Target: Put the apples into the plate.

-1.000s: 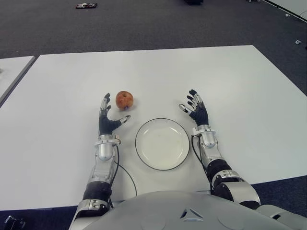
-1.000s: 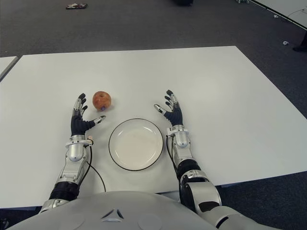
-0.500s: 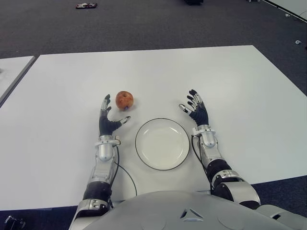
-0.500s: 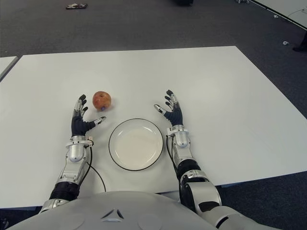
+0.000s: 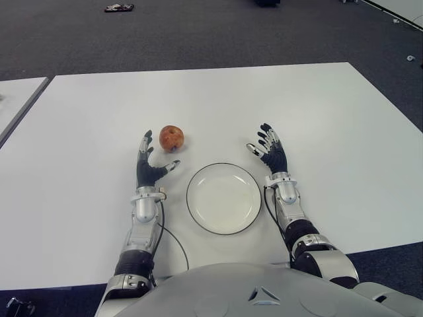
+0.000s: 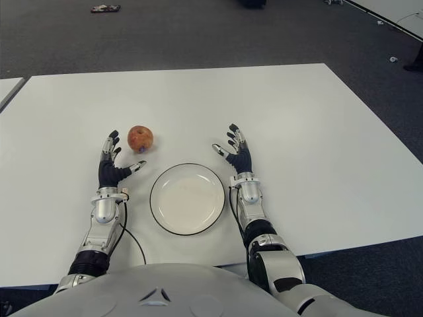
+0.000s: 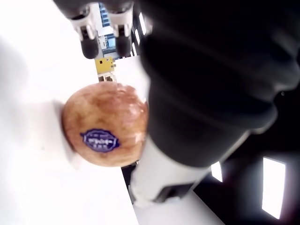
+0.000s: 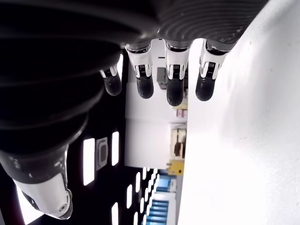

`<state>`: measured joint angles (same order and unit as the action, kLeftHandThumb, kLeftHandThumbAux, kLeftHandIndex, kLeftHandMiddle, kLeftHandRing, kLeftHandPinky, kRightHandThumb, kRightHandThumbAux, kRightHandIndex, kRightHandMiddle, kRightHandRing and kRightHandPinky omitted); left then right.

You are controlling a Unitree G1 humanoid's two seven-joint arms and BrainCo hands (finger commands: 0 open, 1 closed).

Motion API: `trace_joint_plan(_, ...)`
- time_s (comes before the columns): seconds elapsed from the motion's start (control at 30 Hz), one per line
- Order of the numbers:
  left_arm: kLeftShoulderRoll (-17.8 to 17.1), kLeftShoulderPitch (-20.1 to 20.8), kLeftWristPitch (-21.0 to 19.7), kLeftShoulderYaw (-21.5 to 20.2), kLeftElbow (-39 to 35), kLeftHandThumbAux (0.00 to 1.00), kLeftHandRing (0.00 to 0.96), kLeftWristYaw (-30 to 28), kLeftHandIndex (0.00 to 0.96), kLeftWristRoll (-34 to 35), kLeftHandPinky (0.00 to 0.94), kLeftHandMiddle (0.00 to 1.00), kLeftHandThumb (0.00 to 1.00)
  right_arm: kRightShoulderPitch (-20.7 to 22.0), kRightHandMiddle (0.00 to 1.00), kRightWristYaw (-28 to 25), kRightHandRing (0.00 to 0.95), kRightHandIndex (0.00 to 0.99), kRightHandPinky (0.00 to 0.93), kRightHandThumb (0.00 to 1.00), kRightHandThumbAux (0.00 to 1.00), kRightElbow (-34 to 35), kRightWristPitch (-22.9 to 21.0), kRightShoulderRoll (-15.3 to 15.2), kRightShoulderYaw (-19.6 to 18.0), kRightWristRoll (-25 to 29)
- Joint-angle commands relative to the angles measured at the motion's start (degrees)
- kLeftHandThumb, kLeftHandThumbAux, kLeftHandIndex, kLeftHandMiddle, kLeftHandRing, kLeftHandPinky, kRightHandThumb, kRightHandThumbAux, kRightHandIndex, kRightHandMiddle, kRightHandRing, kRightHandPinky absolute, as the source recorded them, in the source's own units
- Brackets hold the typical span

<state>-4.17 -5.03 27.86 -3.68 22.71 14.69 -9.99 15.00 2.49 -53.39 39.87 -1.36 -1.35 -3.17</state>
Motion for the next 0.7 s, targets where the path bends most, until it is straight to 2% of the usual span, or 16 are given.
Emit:
trace_joint_plan(0.03, -0.08, 0.44, -0.99, 0.02, 0.05, 0.477, 0.0, -0.89, 0.0, 0.58, 0.0, 0.0, 0.0, -2.59, 0.097, -0.23, 0.108, 0.015, 0.13, 0.153, 0.705, -1.99, -1.71, -0.16, 0.11, -0.38)
trace_joint_plan(0.7, -0.82, 0.48, -1.64, -0.59, -1.37, 0.473, 0.0, -0.34, 0.0, -0.04, 0.0, 0.0, 0.0, -2.52, 0.097, -0.21, 0.107, 0.015, 0.127, 0.156, 0.699, -1.98, -1.63, -0.06, 0.27, -0.57)
